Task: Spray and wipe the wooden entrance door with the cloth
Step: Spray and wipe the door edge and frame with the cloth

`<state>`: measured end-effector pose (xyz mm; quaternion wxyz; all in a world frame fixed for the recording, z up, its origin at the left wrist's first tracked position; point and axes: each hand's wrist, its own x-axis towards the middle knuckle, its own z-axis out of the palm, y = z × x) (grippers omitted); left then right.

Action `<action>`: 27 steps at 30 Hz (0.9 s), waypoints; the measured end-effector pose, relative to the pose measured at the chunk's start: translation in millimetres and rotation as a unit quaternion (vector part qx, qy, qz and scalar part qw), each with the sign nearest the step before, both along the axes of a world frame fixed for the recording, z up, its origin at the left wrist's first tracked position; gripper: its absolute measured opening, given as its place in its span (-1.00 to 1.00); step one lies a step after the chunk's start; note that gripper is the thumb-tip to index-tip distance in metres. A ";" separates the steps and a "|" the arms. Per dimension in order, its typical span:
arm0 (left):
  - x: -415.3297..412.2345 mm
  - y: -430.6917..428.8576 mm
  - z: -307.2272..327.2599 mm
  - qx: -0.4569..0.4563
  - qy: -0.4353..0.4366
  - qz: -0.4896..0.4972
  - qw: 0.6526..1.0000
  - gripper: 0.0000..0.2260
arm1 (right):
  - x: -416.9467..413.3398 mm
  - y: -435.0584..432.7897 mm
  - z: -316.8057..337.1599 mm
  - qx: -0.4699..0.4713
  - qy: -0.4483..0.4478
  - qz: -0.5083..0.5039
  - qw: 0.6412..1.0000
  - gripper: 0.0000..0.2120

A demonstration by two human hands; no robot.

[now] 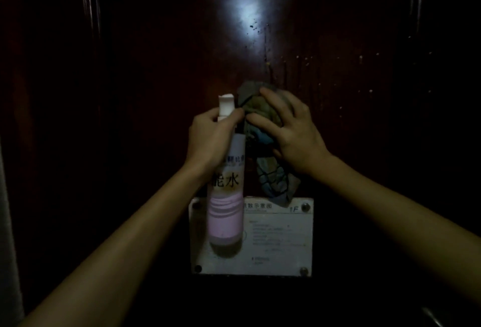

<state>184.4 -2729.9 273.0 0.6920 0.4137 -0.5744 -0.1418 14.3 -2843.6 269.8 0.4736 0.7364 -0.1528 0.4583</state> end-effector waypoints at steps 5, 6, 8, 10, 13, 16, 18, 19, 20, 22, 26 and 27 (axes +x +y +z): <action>-26.3 0.9 -28.4 -0.006 0.020 0.035 0.999 -0.74 | -9.1 11.3 -44.2 0.083 -0.035 -0.039 0.995 -0.14; -30.8 1.2 -33.5 -0.010 0.027 0.042 0.999 -0.76 | -11.1 14.7 -51.3 0.100 -0.031 -0.048 0.993 -0.11; -36.6 1.2 -41.0 -0.016 0.031 0.065 0.997 -0.82 | -17.5 21.7 -58.7 0.131 -0.005 -0.065 0.989 -0.11; -38.7 0.8 -45.7 -0.017 0.035 0.075 0.996 -0.85 | -27.4 28.2 -57.8 0.155 0.036 -0.074 0.984 -0.15; -40.3 3.7 -50.0 -0.005 0.036 0.070 0.997 -0.80 | -40.7 35.0 -54.5 0.165 0.086 -0.094 0.978 -0.11; -41.9 6.1 -57.0 0.010 0.039 0.060 0.997 -0.81 | -48.1 37.8 -65.4 0.180 0.088 -0.101 0.974 -0.06; -40.4 8.3 -64.4 0.021 0.052 0.054 0.997 -0.84 | -48.9 38.3 -78.6 0.193 0.079 -0.103 0.973 -0.07; -38.6 9.5 -68.6 0.026 0.065 0.053 0.996 -0.84 | -48.4 37.8 -85.9 0.196 0.076 -0.104 0.972 -0.07; -36.4 11.4 -72.3 0.031 0.077 0.051 0.995 -0.84 | -47.6 37.7 -92.6 0.197 0.071 -0.101 0.973 -0.08; -31.8 15.0 -75.8 0.037 0.088 0.046 0.994 -0.84 | -45.6 38.7 -101.5 0.194 0.056 -0.086 0.976 -0.14; -27.6 20.1 -70.5 0.023 0.047 0.046 0.998 -0.84 | -45.3 38.6 -99.7 0.151 0.054 -0.079 0.984 -0.14; -27.2 20.3 -67.8 0.021 0.035 0.048 0.998 -0.82 | -45.6 38.3 -97.6 0.140 0.059 -0.084 0.985 -0.13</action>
